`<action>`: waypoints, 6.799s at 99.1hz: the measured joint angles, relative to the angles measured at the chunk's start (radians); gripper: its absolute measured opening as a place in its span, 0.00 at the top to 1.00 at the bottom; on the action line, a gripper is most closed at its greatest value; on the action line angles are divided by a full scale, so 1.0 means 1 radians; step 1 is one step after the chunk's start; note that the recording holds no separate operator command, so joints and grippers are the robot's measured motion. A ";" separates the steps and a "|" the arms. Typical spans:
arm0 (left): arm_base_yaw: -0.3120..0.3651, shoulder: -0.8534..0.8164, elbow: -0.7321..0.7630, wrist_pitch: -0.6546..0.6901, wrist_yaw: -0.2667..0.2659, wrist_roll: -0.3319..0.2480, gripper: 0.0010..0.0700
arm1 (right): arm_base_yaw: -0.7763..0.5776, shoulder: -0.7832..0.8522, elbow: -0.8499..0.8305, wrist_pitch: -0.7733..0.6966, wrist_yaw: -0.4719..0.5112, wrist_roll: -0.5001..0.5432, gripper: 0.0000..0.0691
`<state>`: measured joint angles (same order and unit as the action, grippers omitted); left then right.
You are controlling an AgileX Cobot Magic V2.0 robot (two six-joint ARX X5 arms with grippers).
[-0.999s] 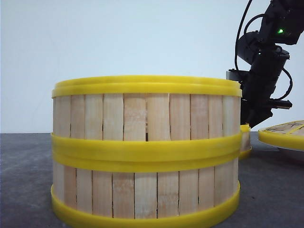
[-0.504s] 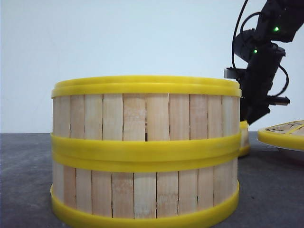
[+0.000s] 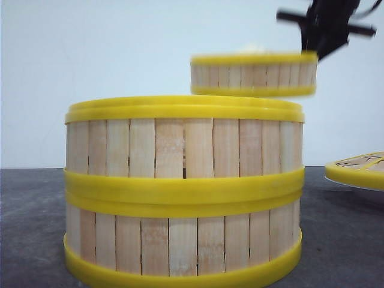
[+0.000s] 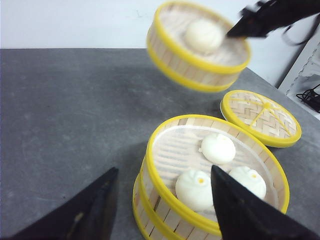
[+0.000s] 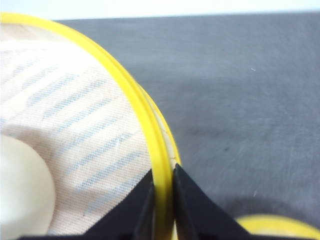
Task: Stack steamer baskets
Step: 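Lift the basket with the right gripper toward the stack, then lower the basket onto the stack top and release with the right gripper, then move the right gripper to the woven bamboo lid and grasp its center, then lift the lid with the right gripper and carry it above the stack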
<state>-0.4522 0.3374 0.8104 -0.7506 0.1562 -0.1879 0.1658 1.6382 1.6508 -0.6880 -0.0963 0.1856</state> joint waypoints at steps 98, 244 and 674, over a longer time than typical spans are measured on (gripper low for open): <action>0.000 0.000 0.000 -0.021 0.007 0.012 0.51 | 0.434 -0.293 -0.175 -0.218 -0.004 -0.111 0.95; 0.000 0.000 0.000 -0.031 0.026 0.015 0.51 | 0.434 -0.220 -0.349 -0.119 0.048 -0.101 0.95; 0.000 0.000 0.000 0.000 0.026 0.064 0.51 | 0.086 -0.295 -0.019 -0.333 -0.063 -0.113 0.91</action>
<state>-0.4522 0.3374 0.8104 -0.7509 0.1822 -0.1234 0.2520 1.3430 1.6318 -1.0210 -0.1589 0.0723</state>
